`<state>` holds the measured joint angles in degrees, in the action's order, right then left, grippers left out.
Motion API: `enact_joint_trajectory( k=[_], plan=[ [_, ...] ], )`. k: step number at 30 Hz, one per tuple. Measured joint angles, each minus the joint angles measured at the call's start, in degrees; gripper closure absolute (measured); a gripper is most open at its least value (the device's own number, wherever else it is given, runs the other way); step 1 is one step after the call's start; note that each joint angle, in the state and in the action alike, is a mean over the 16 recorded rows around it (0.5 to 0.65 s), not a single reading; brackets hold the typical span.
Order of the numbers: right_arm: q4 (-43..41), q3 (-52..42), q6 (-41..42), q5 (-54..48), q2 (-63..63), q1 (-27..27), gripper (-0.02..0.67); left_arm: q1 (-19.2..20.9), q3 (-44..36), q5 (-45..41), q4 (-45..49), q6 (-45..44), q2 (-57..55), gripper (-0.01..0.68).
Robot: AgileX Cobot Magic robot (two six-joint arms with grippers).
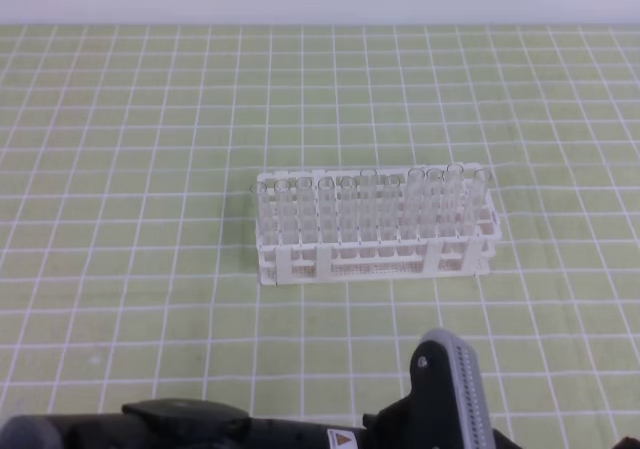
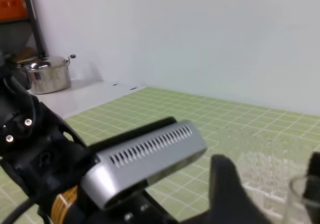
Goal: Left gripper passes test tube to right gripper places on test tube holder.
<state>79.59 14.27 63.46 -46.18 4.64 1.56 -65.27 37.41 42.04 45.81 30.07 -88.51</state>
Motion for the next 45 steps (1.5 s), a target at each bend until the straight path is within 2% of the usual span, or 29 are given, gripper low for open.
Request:
enact_joint_trajectory(
  k=[10, 15, 26, 31, 40, 45],
  plan=[
    [0.8, 0.0, 2.8, -0.4, 0.0, -0.1, 0.480, -0.1, 0.0, 2.8, -1.8, -0.2, -2.4, 0.628],
    [0.6, 0.0, 3.4, -0.2, 0.0, -0.1, 0.540, -0.1, 0.0, 3.7, -3.2, -0.3, -2.9, 0.604],
    [0.4, 0.0, 3.5, 0.0, 0.0, -0.1, 0.550, -0.1, 0.0, 4.1, -5.3, -0.4, -2.9, 0.585],
    [0.1, 0.0, 3.6, -0.2, 0.0, -0.1, 0.550, -0.1, 0.0, 4.2, -5.8, -0.2, -2.9, 0.525],
    [-0.2, 0.0, 4.8, 0.0, 0.0, -0.1, 0.550, -0.1, 0.0, 4.0, -6.3, 0.0, -2.9, 0.376],
    [-0.3, 0.0, 5.6, 2.1, 0.0, -0.1, 0.550, -0.1, 0.0, 2.9, -6.6, 0.1, -2.3, 0.337]
  ],
)
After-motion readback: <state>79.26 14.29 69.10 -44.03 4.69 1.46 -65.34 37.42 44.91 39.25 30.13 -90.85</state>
